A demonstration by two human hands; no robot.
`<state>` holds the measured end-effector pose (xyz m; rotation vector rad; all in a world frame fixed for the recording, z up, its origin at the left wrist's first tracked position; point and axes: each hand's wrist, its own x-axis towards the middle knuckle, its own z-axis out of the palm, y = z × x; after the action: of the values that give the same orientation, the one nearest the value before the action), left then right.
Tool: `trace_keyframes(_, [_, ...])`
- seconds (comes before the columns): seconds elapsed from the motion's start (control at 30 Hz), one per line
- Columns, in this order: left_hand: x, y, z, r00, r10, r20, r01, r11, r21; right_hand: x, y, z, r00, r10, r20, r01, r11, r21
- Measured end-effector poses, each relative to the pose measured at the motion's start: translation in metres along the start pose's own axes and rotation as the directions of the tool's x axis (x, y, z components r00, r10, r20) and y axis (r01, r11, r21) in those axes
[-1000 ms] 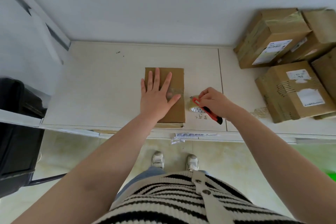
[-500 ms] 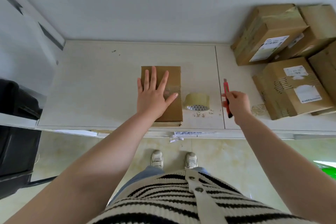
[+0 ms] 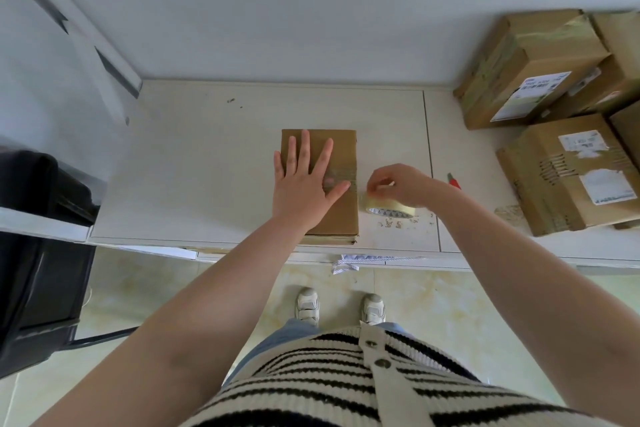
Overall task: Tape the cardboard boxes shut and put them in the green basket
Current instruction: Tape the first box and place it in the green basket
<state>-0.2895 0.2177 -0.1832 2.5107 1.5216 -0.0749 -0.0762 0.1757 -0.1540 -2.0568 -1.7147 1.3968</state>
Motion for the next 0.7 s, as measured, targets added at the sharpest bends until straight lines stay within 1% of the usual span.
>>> trace_keyframes(0.13, [0.0, 0.0, 0.0, 1.0, 0.005, -0.015, -0.005, 1.0, 0.0, -0.019, 0.003, 0.002, 0.99, 0.048, -0.131, -0.01, 0.961, 0.277])
trace_keyframes(0.3, [0.0, 0.002, -0.004, 1.0, 0.005, -0.009, -0.005, 1.0, 0.008, -0.047, 0.016, 0.002, 0.944, 0.156, -0.291, -0.027, 0.915, 0.404])
trace_keyframes(0.37, [-0.002, 0.007, -0.013, 0.999, 0.024, -0.024, -0.024, 1.0, 0.014, -0.06, 0.017, 0.003, 0.918, 0.182, -0.354, 0.005, 0.884, 0.468])
trace_keyframes(0.4, [-0.005, 0.012, -0.018, 0.997, 0.049, -0.061, -0.051, 0.998, -0.032, -0.065, 0.014, 0.003, 0.91, 0.173, -0.376, 0.041, 0.866, 0.498])
trace_keyframes(0.43, [-0.008, 0.02, -0.024, 0.992, 0.073, -0.104, -0.088, 0.985, -0.15, -0.069, 0.008, 0.003, 0.908, 0.15, -0.391, 0.084, 0.849, 0.521])
trace_keyframes(0.47, [-0.013, 0.029, -0.031, 0.988, 0.081, -0.13, -0.121, 0.932, -0.342, -0.073, -0.001, 0.004, 0.91, 0.118, -0.396, 0.126, 0.834, 0.538])
trace_keyframes(0.5, [-0.019, 0.038, -0.04, 0.987, 0.078, -0.14, -0.143, 0.821, -0.552, -0.076, -0.01, 0.005, 0.913, 0.083, -0.399, 0.163, 0.823, 0.545])
trace_keyframes(0.53, [-0.025, 0.046, -0.048, 0.987, 0.066, -0.149, -0.152, 0.699, -0.699, -0.079, -0.02, 0.006, 0.913, 0.051, -0.405, 0.197, 0.814, 0.546])
trace_keyframes(0.57, [-0.03, 0.053, -0.056, 0.988, 0.037, -0.153, -0.143, 0.612, -0.778, -0.081, -0.03, 0.007, 0.907, 0.027, -0.42, 0.23, 0.805, 0.548])
trace_keyframes(0.7, [-0.036, 0.055, -0.078, 0.985, -0.132, -0.111, -0.052, 0.387, -0.921, -0.088, -0.062, 0.006, 0.88, -0.027, -0.473, 0.318, 0.774, 0.547])
